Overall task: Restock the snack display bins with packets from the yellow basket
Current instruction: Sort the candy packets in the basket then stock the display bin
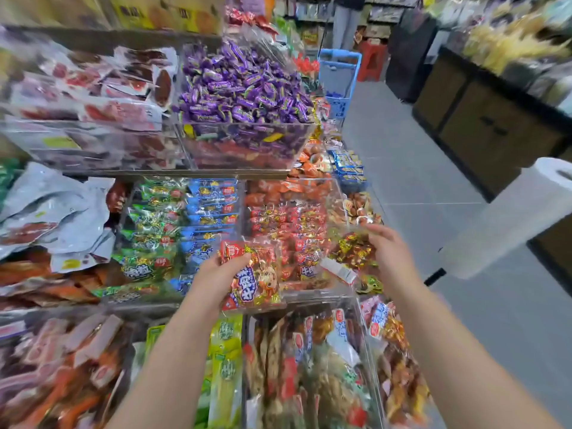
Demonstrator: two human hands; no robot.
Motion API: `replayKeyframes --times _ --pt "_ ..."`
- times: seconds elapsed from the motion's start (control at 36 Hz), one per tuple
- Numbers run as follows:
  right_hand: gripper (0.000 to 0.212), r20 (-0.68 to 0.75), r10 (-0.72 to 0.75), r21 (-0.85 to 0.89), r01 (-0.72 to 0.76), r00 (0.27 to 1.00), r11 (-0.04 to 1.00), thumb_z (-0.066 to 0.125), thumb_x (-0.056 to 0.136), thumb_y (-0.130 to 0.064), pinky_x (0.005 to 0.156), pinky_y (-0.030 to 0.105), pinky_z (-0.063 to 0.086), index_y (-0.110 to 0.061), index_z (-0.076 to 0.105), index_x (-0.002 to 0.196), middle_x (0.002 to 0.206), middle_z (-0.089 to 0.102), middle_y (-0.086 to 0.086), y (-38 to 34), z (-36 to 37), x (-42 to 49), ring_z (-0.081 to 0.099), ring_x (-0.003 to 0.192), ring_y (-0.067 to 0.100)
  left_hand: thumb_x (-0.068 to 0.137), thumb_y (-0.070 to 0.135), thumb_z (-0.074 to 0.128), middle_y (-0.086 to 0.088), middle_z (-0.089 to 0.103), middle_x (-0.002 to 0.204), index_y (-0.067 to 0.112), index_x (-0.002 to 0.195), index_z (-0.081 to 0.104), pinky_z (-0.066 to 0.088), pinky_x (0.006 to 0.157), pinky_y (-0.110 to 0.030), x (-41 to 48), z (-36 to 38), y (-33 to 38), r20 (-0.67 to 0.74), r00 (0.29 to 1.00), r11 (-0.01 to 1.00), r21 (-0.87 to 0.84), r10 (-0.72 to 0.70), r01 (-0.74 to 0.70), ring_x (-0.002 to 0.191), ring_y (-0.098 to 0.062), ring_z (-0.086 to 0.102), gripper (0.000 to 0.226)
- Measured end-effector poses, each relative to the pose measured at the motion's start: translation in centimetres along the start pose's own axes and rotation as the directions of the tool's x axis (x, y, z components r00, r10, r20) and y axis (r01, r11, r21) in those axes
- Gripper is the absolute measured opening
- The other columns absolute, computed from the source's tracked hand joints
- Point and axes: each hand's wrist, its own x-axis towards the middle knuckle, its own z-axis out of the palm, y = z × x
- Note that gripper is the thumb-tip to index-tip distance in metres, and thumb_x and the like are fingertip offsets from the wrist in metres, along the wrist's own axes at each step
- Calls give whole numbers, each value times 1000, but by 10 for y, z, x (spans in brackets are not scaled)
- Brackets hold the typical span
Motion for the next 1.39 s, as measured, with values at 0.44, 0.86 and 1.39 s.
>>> replayKeyframes --times 0.44,0.86,1.39 --pt "31 473 8 -880 472 881 47 46 94 -20 51 24 41 -6 53 67 65 49 1 -18 98 30 51 58 15 84 27 72 -4 76 91 26 100 64 56 83 -51 20 -12 15 -48 994 995 -32 96 -98 86 -27 73 17" --pt "34 764 201 -634 771 613 58 60 90 -34 81 31 43 -17 53 118 108 53 1 -37 65 85 53 100 19 85 28 71 -7 76 86 21 103 63 58 64 -38 34 -14 8 -65 998 998 -57 14 -18 76 -27 74 21" --pt "52 660 320 -715 699 680 -10 51 92 -9 55 26 48 -20 37 140 99 63 4 36 110 66 60 79 21 83 30 72 -9 76 91 16 109 61 58 72 -42 42 -15 8 -28 998 998 -25 -55 55 82 -29 74 32"
